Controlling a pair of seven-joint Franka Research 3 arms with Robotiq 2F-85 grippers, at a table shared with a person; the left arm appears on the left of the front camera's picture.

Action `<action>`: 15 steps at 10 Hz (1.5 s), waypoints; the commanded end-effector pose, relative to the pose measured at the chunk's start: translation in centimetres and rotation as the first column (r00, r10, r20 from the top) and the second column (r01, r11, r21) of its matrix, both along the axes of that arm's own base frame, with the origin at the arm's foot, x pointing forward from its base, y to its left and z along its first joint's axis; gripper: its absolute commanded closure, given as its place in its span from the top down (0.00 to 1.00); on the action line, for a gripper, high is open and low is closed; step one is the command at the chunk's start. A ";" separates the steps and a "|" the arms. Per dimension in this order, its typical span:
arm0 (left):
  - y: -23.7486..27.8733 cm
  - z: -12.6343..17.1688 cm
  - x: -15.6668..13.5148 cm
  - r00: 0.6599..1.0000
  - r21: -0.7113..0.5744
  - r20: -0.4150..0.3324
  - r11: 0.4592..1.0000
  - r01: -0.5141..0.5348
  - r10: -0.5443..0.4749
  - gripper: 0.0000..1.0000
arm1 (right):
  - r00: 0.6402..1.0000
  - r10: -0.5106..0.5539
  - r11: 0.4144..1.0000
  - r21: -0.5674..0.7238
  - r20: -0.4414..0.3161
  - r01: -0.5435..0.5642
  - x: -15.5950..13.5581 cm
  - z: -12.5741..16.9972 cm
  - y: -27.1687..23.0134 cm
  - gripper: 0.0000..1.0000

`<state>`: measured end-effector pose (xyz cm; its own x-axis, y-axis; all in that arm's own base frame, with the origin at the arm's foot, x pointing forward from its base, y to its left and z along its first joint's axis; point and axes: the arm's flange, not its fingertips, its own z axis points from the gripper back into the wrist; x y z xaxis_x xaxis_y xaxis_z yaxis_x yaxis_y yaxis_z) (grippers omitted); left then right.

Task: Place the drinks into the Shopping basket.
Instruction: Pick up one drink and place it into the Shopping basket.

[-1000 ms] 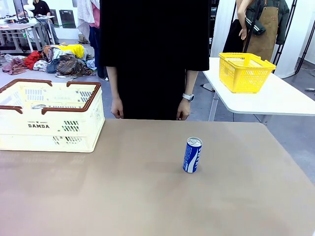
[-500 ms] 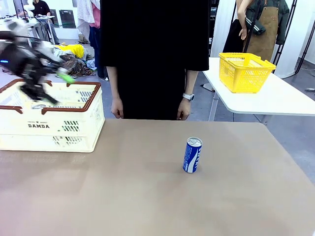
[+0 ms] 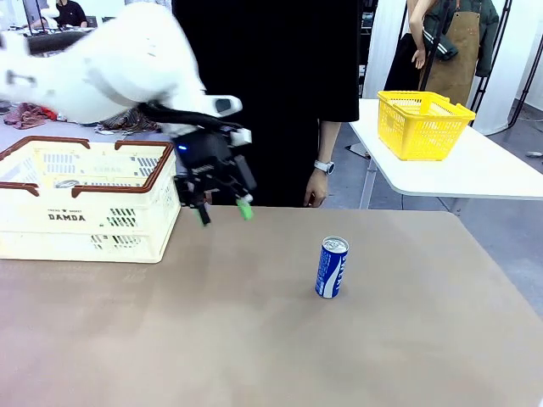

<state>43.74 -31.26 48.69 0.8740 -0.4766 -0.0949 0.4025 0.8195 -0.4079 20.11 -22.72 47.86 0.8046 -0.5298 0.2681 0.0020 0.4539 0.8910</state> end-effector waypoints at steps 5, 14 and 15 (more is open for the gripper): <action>-5.1 0.6 0.0 0.989 0.084 0.087 0.990 0.115 -0.122 1.00 | 0.999 0.003 1.000 0.003 0.032 -0.003 0.1 0.0 0.0 1.00; -17.9 0.9 1.2 0.980 0.257 0.063 0.946 -0.199 0.189 1.00 | 0.999 0.003 1.000 0.003 0.032 -0.003 0.1 0.0 0.0 1.00; -19.4 0.2 1.2 0.955 0.276 0.106 0.915 -0.295 0.276 1.00 | 0.999 0.003 1.000 0.003 0.032 -0.003 0.1 0.0 0.0 1.00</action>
<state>43.07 -48.97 48.68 0.9551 -0.2667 -0.1294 0.2403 0.9522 -0.1886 20.12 -22.72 47.86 0.8049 -0.5295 0.2679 0.0020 0.4540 0.8910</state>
